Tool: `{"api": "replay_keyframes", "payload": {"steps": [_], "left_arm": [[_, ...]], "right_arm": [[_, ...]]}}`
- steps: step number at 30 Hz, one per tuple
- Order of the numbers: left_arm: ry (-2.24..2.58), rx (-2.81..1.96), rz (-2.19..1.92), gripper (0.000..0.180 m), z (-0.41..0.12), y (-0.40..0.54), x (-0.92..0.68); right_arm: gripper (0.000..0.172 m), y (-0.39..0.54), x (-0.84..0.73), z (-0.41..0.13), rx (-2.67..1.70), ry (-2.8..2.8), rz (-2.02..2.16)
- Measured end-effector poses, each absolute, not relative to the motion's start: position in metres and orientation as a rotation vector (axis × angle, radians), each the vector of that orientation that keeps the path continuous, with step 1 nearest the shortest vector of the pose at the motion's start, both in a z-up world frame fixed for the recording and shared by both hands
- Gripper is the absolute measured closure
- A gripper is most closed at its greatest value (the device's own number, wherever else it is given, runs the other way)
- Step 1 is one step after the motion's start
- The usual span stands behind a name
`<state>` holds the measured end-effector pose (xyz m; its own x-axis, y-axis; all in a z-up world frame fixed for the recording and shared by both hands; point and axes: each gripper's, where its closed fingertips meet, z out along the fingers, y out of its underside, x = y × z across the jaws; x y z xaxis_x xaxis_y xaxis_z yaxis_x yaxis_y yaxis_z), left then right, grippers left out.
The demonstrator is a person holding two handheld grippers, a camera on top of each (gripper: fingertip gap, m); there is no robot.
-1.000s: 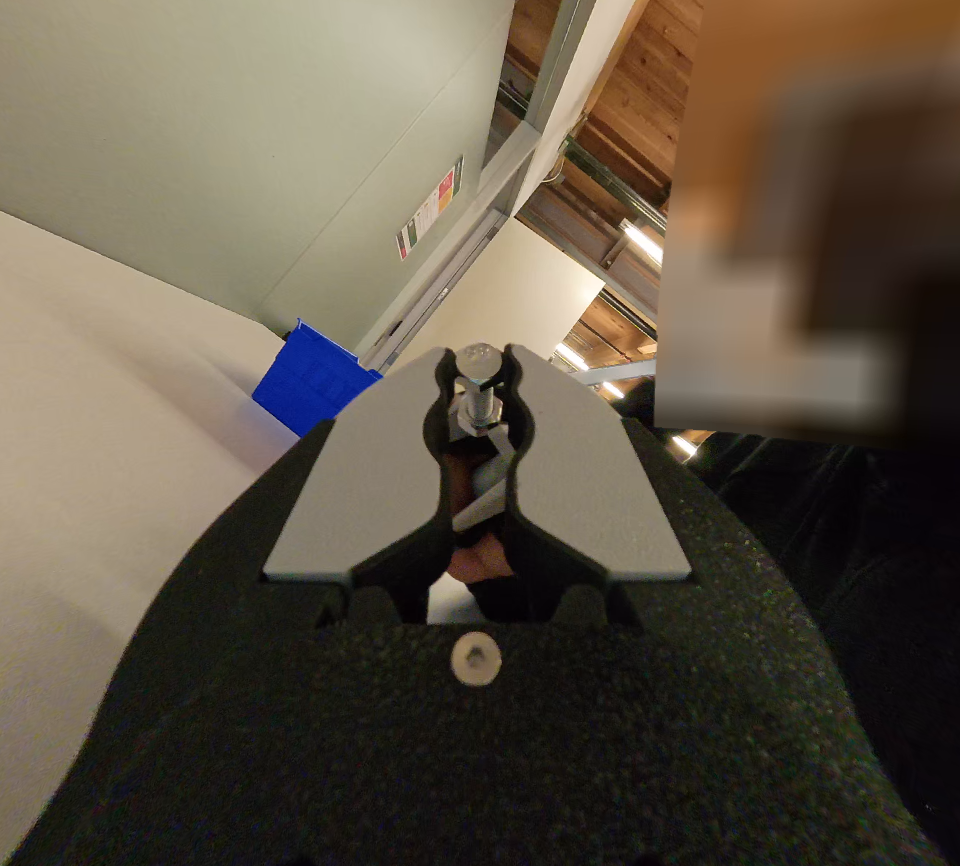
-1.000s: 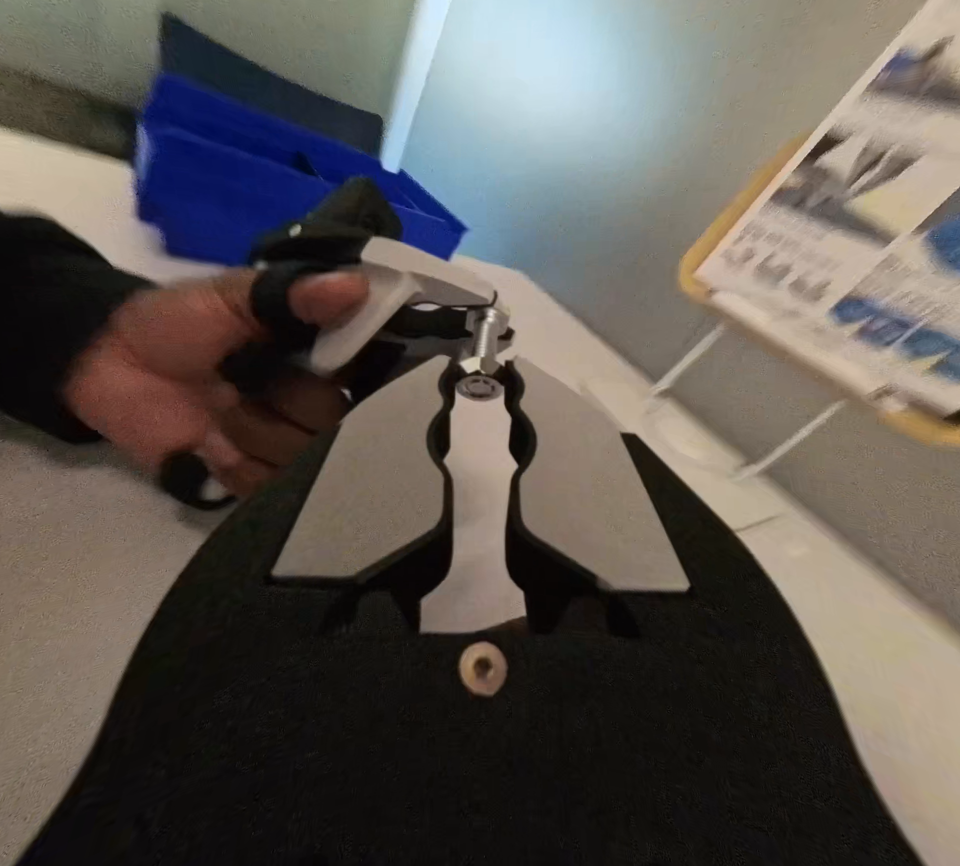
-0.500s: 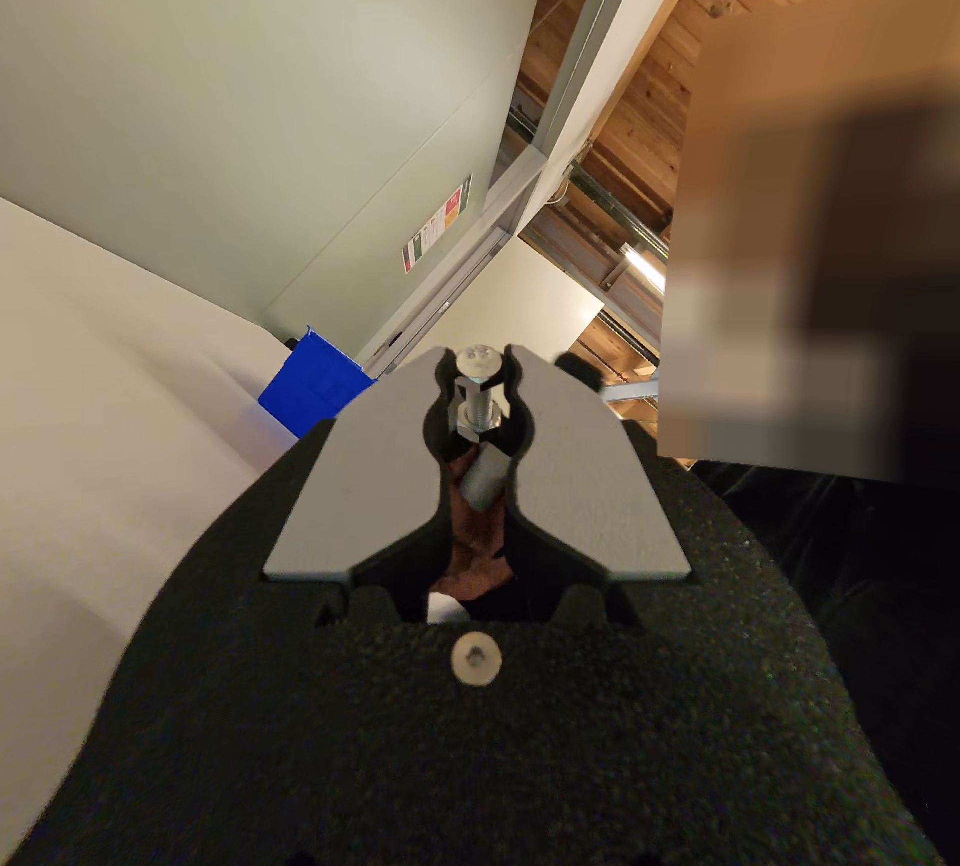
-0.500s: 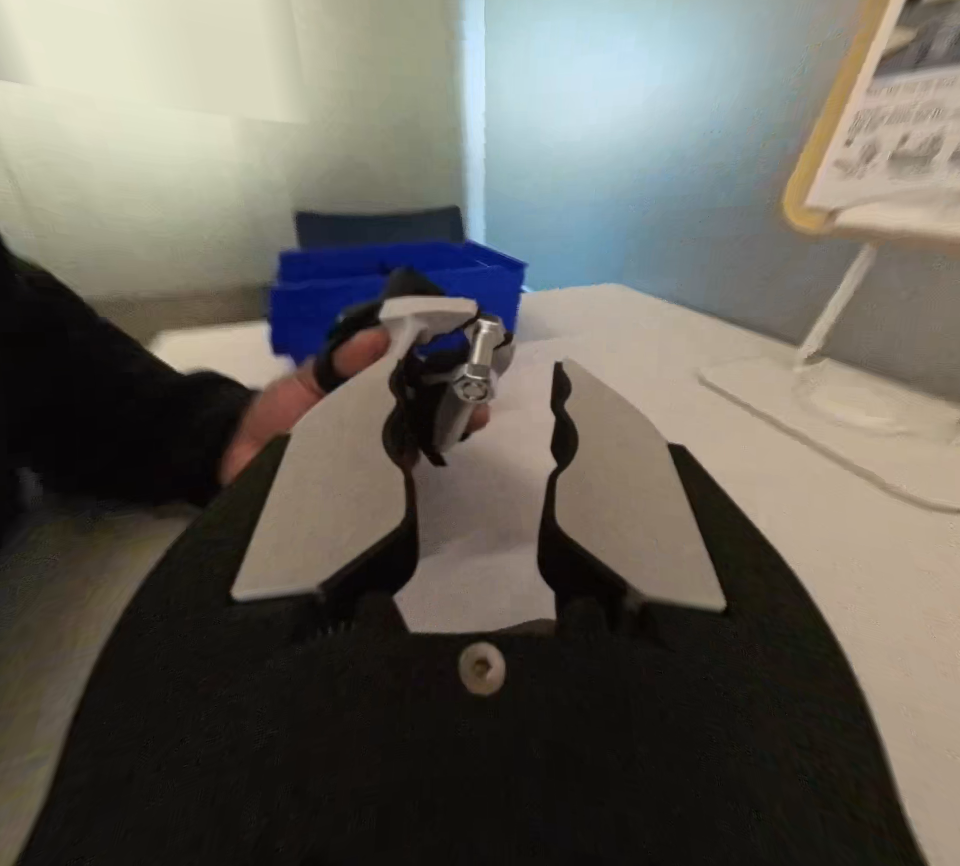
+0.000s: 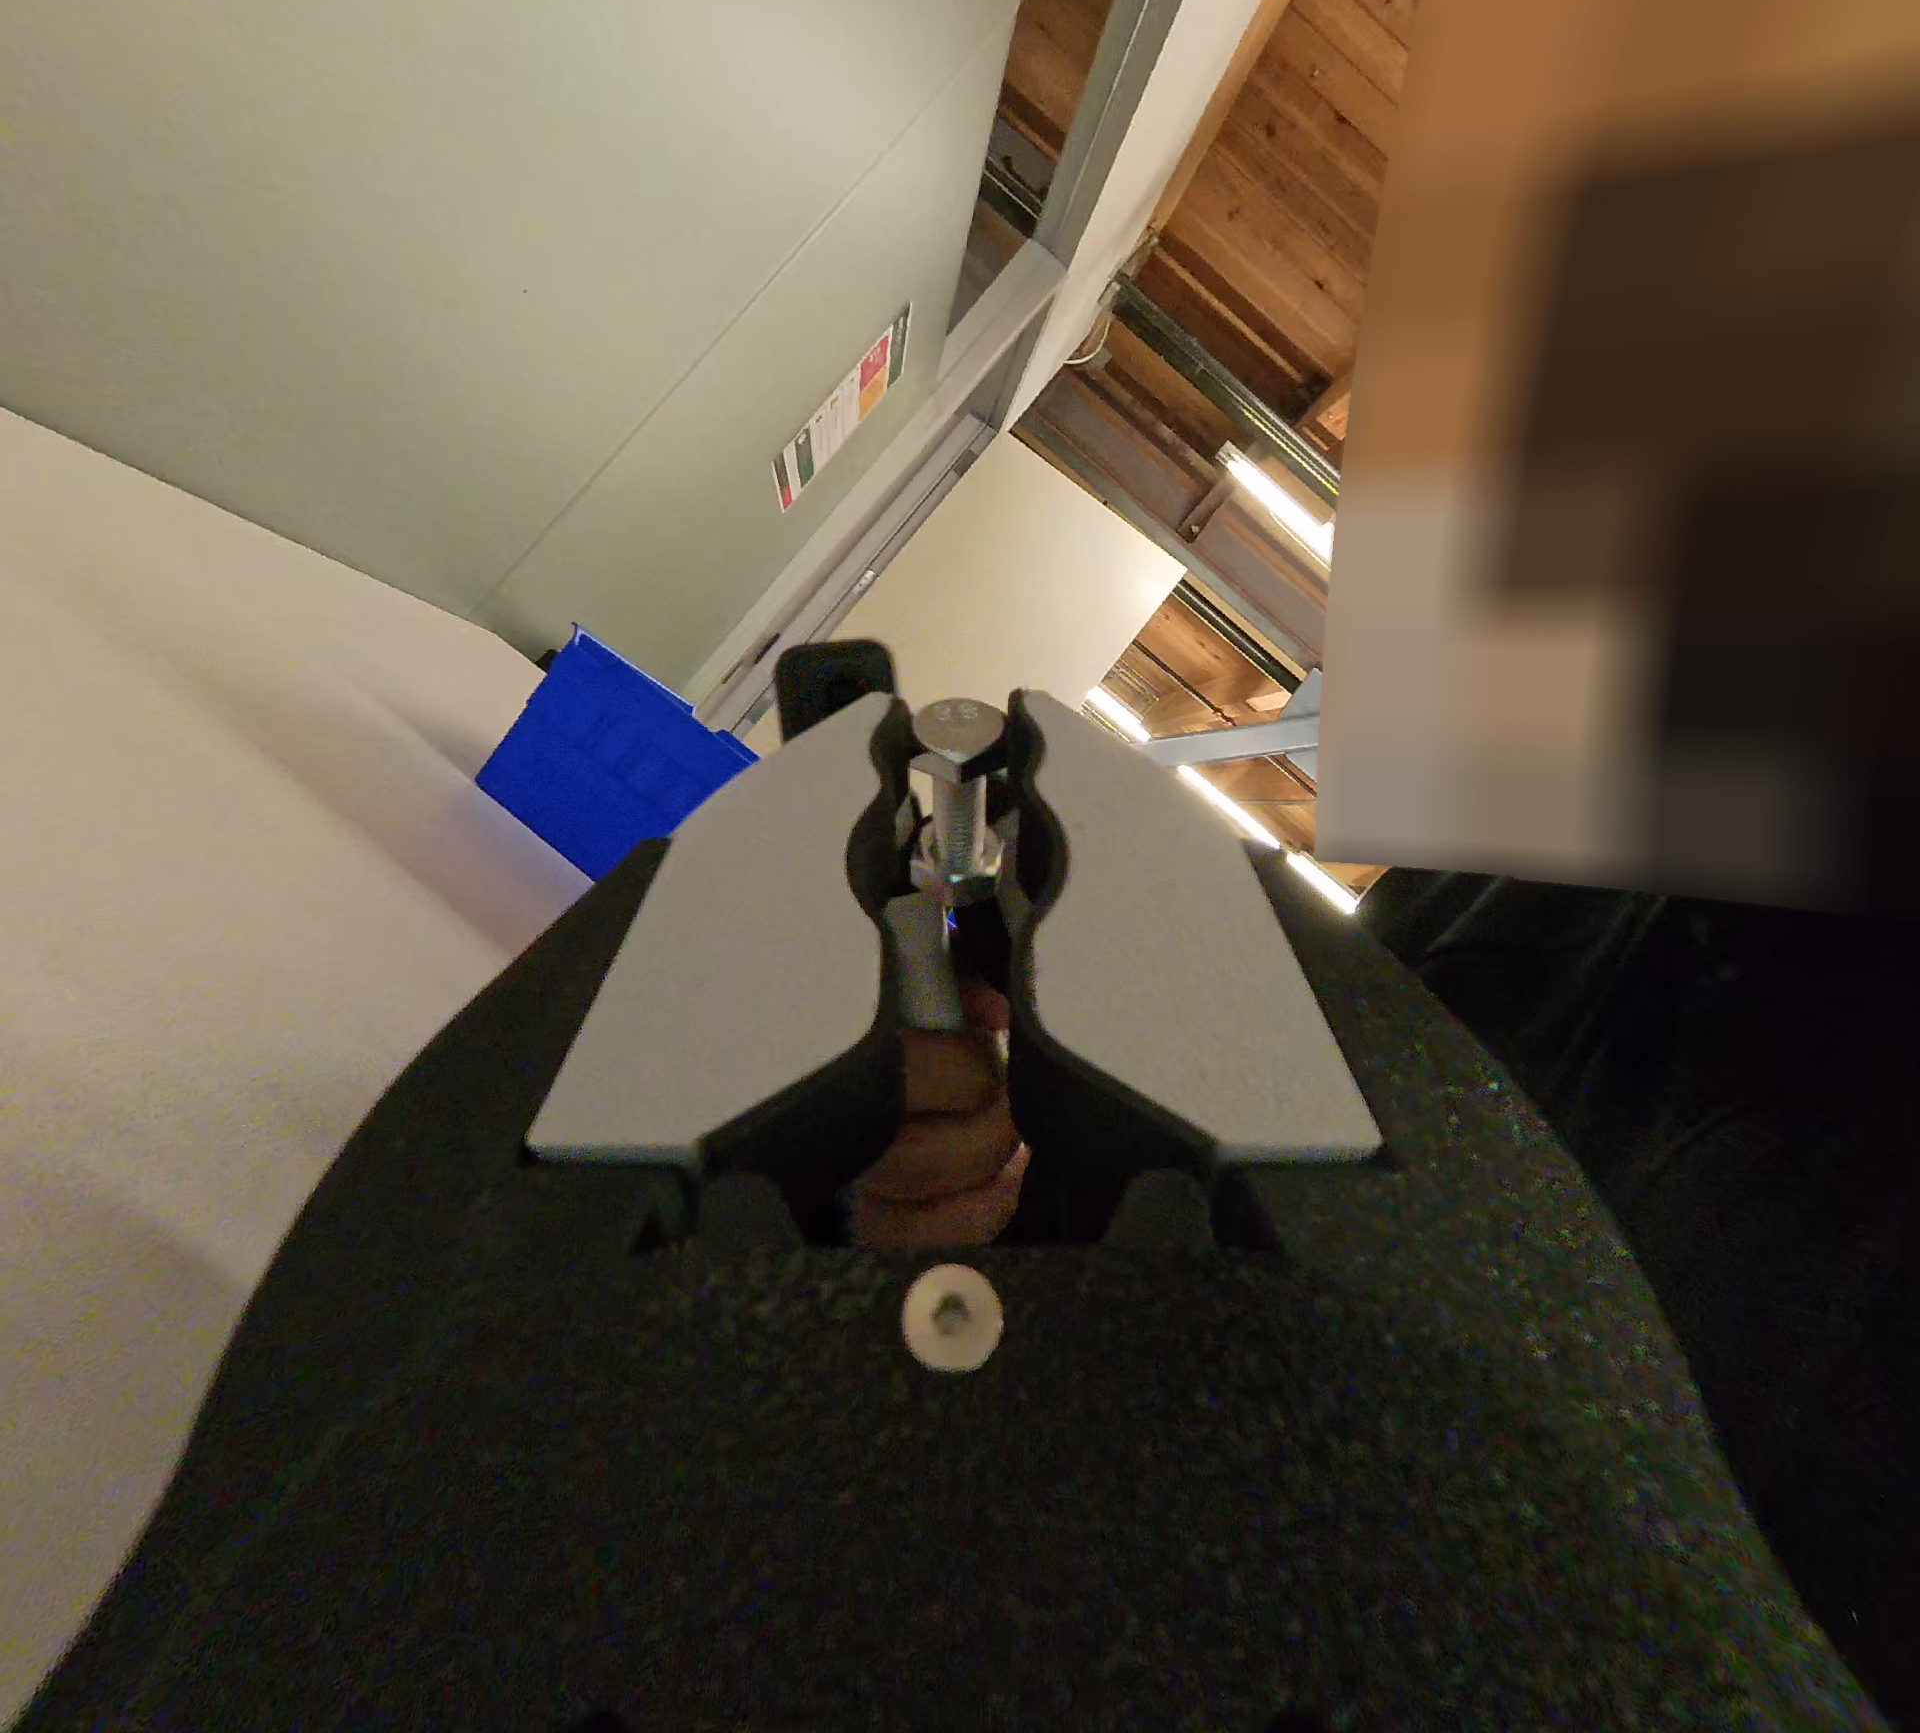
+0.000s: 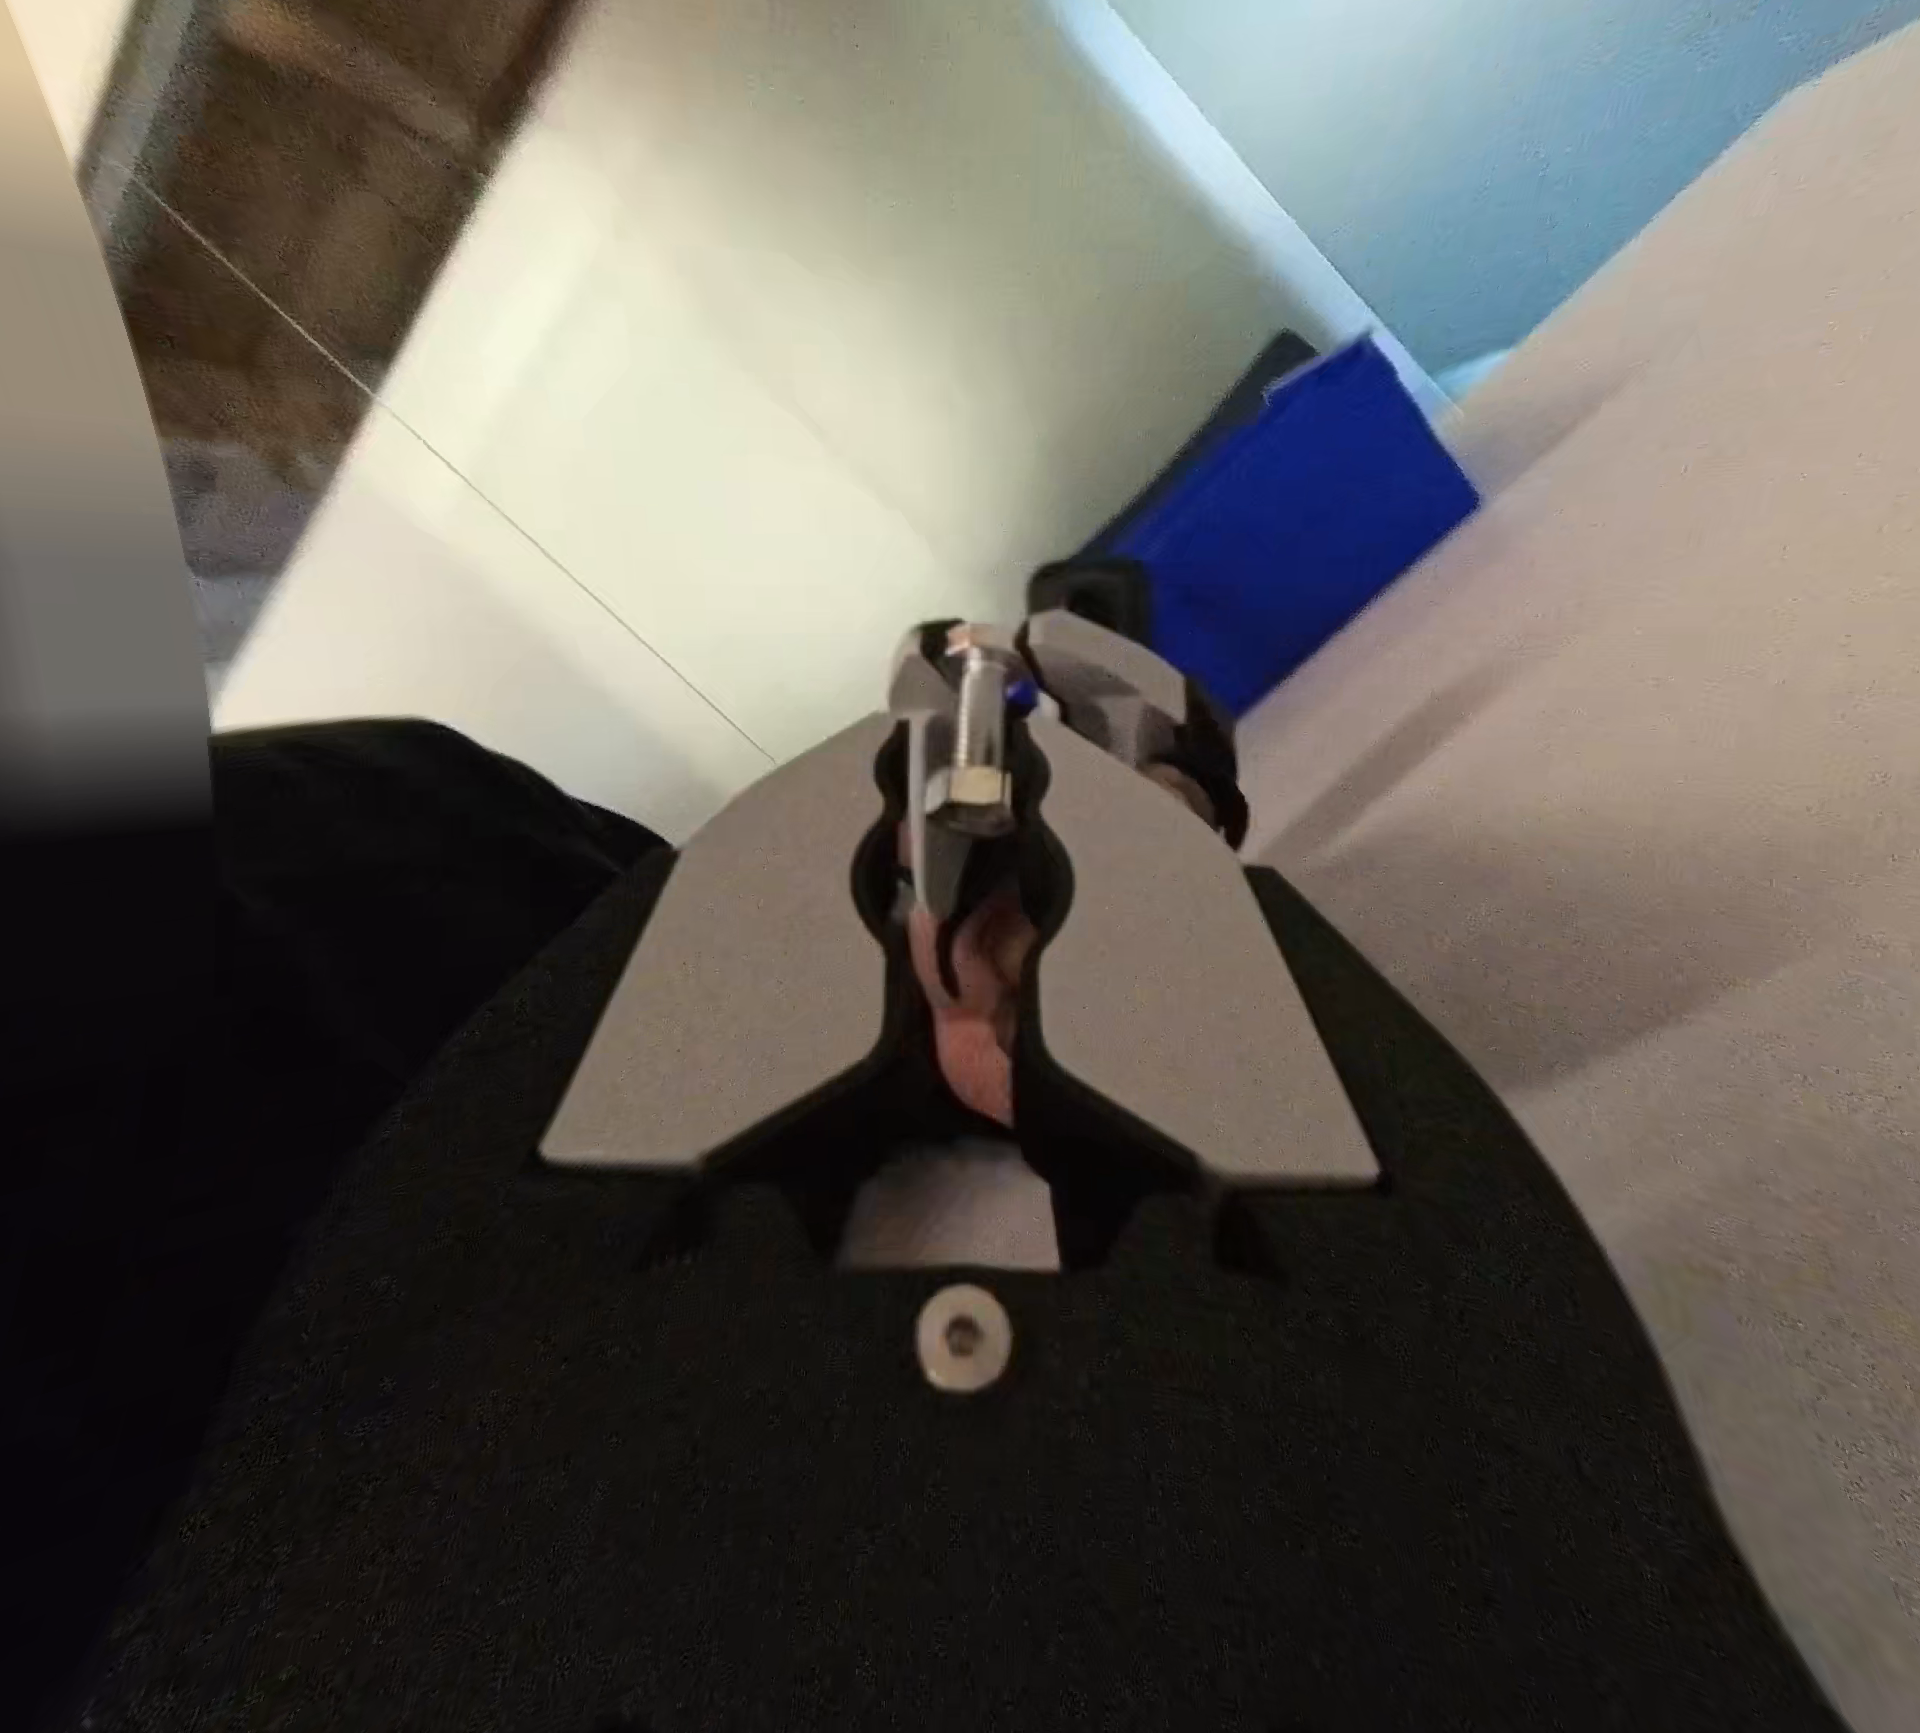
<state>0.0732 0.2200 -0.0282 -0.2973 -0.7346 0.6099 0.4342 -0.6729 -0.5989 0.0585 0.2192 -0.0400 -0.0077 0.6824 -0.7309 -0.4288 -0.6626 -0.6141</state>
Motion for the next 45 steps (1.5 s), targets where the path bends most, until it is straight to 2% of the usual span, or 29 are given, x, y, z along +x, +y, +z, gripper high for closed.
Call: {"api": "replay_keyframes", "payload": {"steps": [3, 5, 10, 13, 15, 17, 18, 20, 23, 25, 27, 30, 35, 38, 41, 43, 45], "left_arm": [[0.332, -1.176, -2.051, 0.164, -0.028, 0.228, 0.067], [0.263, -1.165, -2.077, 0.164, -0.028, 0.235, 0.062], [0.185, -1.156, -2.127, 0.164, -0.029, 0.237, 0.060], [0.160, -1.161, -2.151, 0.164, -0.031, 0.234, 0.064], [0.153, -1.164, -2.167, 0.164, -0.032, 0.231, 0.067], [0.170, -1.168, -2.167, 0.164, -0.031, 0.227, 0.070], [0.179, -1.162, -2.163, 0.164, -0.030, 0.226, 0.070], [0.165, -1.164, -2.163, 0.164, -0.031, 0.227, 0.069], [0.163, -1.156, -2.167, 0.164, -0.031, 0.229, 0.068], [0.187, -1.143, -2.154, 0.163, -0.029, 0.228, 0.068], [0.194, -1.153, -2.148, 0.164, -0.030, 0.228, 0.069], [0.138, -1.151, -2.156, 0.164, -0.031, 0.233, 0.065], [0.095, -1.149, -2.154, 0.164, -0.032, 0.237, 0.062], [0.095, -1.154, -2.140, 0.164, -0.033, 0.237, 0.062], [0.120, -1.165, -2.113, 0.164, -0.033, 0.236, 0.064], [0.146, -1.170, -2.087, 0.164, -0.033, 0.234, 0.067], [0.156, -1.164, -2.075, 0.163, -0.032, 0.233, 0.067]], "right_arm": [[0.135, 0.226, 0.064, -0.042, -1.449, -0.299, 1.601], [0.126, 0.228, 0.063, -0.049, -1.471, -0.424, 1.305], [0.113, 0.230, 0.054, -0.068, -1.426, -0.741, 0.514], [0.117, 0.226, 0.052, -0.063, -1.299, -0.841, 0.187], [0.134, 0.225, 0.053, -0.059, -1.250, -0.853, 0.058], [0.153, 0.222, 0.054, -0.053, -1.242, -0.836, 0.069], [0.153, 0.222, 0.053, -0.053, -1.279, -0.816, 0.149], [0.153, 0.221, 0.049, -0.056, -1.426, -0.733, 0.466], [0.153, 0.215, 0.040, -0.057, -1.617, -0.482, 1.254], [0.152, 0.214, 0.044, -0.048, -1.570, -0.249, 1.735], [0.136, 0.223, 0.054, -0.046, -1.493, -0.110, 1.870], [0.119, 0.230, 0.060, -0.053, -1.509, -0.235, 1.544], [0.115, 0.227, 0.058, -0.058, -1.428, -0.634, 0.691], [0.119, 0.225, 0.056, -0.056, -1.348, -0.735, 0.364], [0.132, 0.224, 0.053, -0.057, -1.318, -0.784, 0.212], [0.154, 0.225, 0.053, -0.060, -1.334, -0.801, 0.183], [0.154, 0.223, 0.052, -0.058, -1.371, -0.770, 0.305]]}}
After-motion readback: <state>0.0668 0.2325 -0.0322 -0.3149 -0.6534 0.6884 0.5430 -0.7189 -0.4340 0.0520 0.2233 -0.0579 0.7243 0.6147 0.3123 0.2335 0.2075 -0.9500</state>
